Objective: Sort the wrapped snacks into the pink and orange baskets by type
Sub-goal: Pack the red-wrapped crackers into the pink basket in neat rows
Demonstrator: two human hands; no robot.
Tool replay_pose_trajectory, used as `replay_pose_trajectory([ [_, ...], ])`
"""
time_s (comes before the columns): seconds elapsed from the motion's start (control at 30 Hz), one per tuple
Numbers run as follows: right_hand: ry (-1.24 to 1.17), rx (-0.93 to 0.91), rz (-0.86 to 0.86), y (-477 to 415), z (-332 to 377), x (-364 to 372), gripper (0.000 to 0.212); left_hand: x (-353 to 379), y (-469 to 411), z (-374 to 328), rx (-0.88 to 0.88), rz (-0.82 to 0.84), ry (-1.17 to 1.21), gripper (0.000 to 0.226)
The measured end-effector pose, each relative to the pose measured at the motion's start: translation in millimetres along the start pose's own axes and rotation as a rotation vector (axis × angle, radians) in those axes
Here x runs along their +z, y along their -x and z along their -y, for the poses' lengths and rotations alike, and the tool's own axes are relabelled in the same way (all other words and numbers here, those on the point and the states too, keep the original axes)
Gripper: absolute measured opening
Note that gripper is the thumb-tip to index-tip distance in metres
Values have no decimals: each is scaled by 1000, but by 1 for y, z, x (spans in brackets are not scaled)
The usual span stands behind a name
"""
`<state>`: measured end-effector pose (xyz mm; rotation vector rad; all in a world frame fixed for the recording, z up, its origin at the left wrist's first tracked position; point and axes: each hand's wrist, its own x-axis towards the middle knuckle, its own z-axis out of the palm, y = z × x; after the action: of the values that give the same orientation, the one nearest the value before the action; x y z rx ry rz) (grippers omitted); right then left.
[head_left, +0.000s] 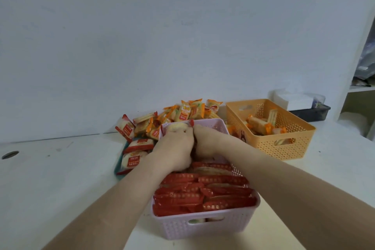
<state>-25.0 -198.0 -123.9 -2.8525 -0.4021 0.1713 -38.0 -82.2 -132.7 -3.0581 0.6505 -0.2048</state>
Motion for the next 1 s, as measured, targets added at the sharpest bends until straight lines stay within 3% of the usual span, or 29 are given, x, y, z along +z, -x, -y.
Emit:
replay_pose_trajectory([
  [0.2,-7,-47,-31,38,1,-36,54,-7,10,6,-11,-64,97,56],
  [0.33,161,-148,-58,67,8,-47,64,-22,23,14,38,106,231,45],
  [0.43,67,-229,-123,78,12,-43,61,-25,38,11,120,232,233,29],
  [0.5,-21,-239,-145,80,7,-40,53,-24,45,11,140,209,233,21],
  [0.63,-263,-251,-181,78,-5,-34,11,-23,53,17,101,34,158,16],
  [0.73,-91,-258,-83,81,-4,-25,22,-22,58,15,102,-59,120,21],
  [0.87,76,-217,31,84,3,-18,42,-27,61,16,125,-33,123,17],
  [1.0,144,-180,56,78,3,-27,42,-30,67,19,187,-29,200,8],
])
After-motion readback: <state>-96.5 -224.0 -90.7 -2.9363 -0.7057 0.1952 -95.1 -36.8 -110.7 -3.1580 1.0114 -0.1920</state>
